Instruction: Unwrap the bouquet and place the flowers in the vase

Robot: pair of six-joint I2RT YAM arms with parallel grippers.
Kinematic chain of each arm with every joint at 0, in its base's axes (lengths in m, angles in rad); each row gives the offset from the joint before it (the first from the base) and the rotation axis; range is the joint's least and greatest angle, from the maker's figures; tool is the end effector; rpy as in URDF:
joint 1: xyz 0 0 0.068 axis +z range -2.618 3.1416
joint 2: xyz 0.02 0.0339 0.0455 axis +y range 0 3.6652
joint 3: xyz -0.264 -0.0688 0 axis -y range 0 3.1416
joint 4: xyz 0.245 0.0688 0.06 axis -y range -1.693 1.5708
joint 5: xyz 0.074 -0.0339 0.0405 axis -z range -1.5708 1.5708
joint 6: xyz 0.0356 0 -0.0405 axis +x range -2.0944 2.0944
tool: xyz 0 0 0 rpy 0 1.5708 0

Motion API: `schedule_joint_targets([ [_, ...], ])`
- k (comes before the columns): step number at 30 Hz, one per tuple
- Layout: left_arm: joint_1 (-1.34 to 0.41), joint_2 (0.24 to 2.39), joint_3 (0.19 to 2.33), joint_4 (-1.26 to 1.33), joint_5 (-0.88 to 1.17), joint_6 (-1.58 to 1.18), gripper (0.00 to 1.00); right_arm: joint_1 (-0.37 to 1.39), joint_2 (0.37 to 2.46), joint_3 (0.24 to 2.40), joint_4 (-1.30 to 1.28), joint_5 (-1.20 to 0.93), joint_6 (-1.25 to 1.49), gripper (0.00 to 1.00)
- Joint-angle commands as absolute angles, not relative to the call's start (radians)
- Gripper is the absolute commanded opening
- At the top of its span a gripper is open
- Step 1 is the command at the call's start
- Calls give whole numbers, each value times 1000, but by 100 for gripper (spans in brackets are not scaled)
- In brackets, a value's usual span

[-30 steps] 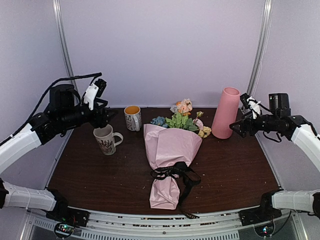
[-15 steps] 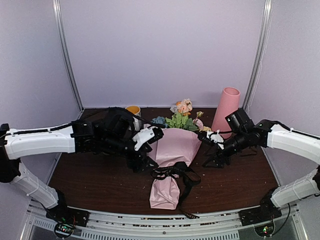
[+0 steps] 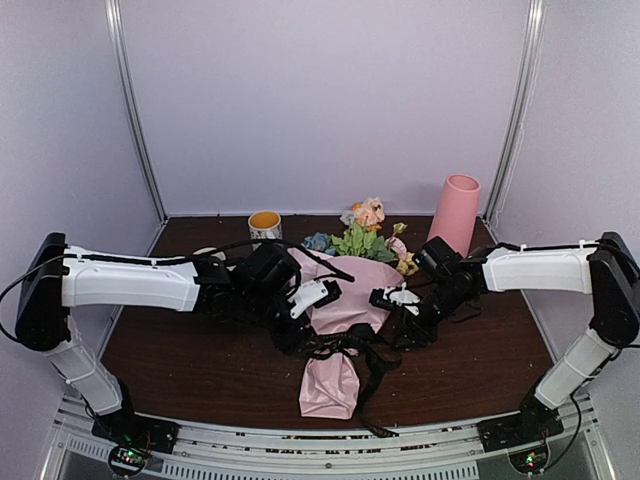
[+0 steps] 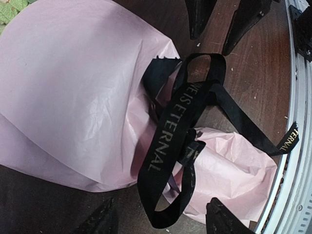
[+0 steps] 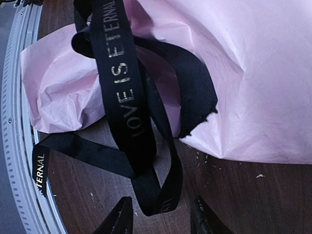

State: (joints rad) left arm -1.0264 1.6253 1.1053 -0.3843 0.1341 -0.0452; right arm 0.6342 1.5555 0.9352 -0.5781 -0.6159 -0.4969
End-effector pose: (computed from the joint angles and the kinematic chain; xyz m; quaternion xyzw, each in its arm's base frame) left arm 0.1743 -0.2971 0.2215 0.4636 0.8213 -0.2211 0.2483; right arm 0.2196 0.1870 0.1879 -0.5492 0.7606 0.3093 0.1556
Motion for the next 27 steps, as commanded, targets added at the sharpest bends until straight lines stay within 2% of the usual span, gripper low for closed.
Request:
schedule_joint_targets([
  [1, -1022, 1644, 1092, -313, 82, -60, 60, 653, 1622, 1014, -574, -559, -479, 38],
  [4, -1022, 1671, 1100, -305, 95, -47, 57, 653, 1667, 1053, -598, -558, -465, 38],
  [6, -1021, 1694, 1111, -307, 105, -42, 54, 653, 1688, 1070, -606, -560, -456, 34],
  [14, -1022, 1743, 1131, -316, 97, -19, 37, 654, 1727, 1101, -650, -580, -453, 0],
  [16, -1022, 1746, 1127, -327, 62, -22, 28, 654, 1716, 1103, -661, -570, -453, 0],
  [18, -1022, 1742, 1122, -336, 15, -33, 10, 651, 1697, 1103, -682, -562, -462, 0],
  [19, -1022, 1734, 1114, -335, 0, -39, 5, 650, 1685, 1100, -693, -561, -468, 0],
  [21, -1022, 1702, 1078, -307, -14, -51, 0, 652, 1663, 1093, -719, -570, -490, 0],
  [23, -1022, 1658, 1032, -259, -18, -62, 0, 652, 1650, 1090, -744, -576, -505, 4],
  [26, -1022, 1608, 966, -190, -1, -63, 0, 652, 1635, 1101, -772, -599, -524, 24],
  [27, -1022, 1597, 951, -168, 12, -58, 0, 652, 1634, 1111, -778, -612, -523, 28],
])
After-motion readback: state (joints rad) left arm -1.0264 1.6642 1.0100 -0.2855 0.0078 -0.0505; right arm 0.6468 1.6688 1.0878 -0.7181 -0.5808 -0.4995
